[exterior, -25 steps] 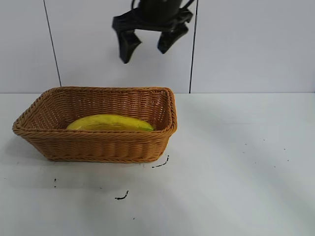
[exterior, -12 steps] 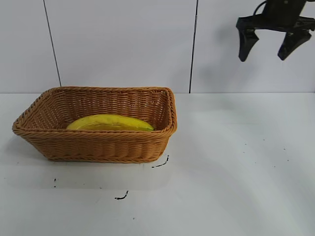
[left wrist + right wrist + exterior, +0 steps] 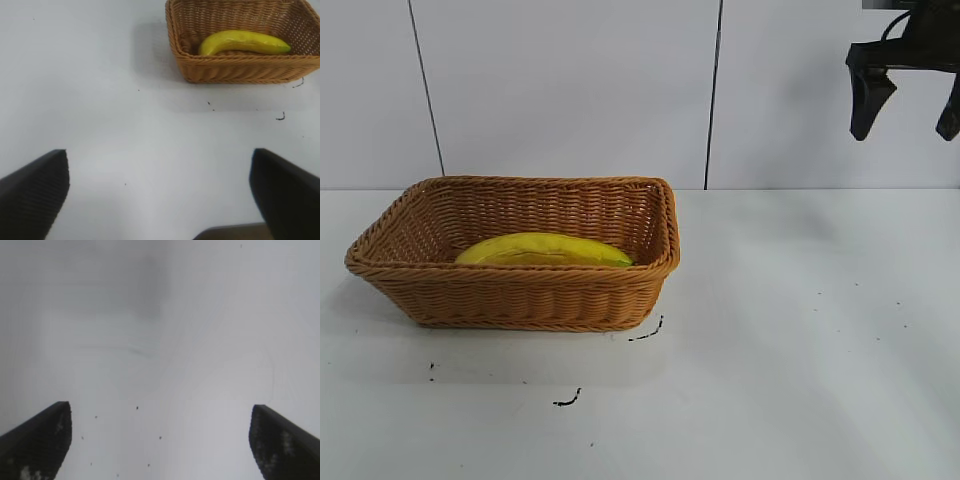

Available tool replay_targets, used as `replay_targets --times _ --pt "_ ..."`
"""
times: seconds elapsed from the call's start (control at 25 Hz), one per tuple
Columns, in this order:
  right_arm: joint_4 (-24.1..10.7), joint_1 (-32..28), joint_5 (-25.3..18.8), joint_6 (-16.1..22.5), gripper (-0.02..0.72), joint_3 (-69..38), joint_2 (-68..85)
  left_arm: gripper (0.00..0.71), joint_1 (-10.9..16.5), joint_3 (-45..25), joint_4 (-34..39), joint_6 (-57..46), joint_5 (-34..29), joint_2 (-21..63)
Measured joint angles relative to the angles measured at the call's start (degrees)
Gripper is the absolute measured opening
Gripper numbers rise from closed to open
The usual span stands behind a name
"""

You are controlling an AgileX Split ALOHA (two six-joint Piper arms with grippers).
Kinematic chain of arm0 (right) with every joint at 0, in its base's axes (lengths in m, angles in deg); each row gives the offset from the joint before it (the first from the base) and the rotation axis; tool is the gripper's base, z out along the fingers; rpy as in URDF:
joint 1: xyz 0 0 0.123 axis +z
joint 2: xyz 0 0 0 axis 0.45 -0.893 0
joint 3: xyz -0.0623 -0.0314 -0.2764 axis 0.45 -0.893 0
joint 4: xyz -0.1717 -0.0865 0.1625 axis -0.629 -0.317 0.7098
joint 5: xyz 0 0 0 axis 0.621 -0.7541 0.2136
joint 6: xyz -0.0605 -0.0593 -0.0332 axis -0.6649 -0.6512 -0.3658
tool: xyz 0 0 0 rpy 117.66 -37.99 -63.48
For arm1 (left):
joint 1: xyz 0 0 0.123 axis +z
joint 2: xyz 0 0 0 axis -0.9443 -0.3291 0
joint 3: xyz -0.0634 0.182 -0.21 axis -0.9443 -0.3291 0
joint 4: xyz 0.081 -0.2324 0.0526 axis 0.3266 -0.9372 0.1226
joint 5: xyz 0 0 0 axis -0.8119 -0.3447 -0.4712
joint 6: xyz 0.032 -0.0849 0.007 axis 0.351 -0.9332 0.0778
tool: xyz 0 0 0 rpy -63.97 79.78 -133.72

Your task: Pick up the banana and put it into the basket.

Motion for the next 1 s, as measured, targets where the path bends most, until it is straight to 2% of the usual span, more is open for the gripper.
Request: replay_targets --times 0.4,0.52,0.64,0.8,1.0 --pt "0.0 0.0 0.03 -0.13 0.69 -31.36 36.24 0.695 0.0 0.0 0.0 0.0 0.0 0.0" --pt "0.0 0.0 2.27 -0.3 0.69 -39.22 47.51 0.695 0.0 0.0 0.0 0.0 0.0 0.0" --pt "0.0 0.0 6.49 -0.37 0.69 -47.13 59.89 0.695 0.0 0.0 0.0 0.0 0.0 0.0" --pt "0.0 0.0 8.84 -0.37 0.69 -53.77 74.71 0.695 0.0 0.0 0.0 0.0 0.0 0.0" --pt "0.0 0.0 10.62 -0.25 0.69 -55.0 86.48 0.695 0.0 0.0 0.0 0.0 0.0 0.0"
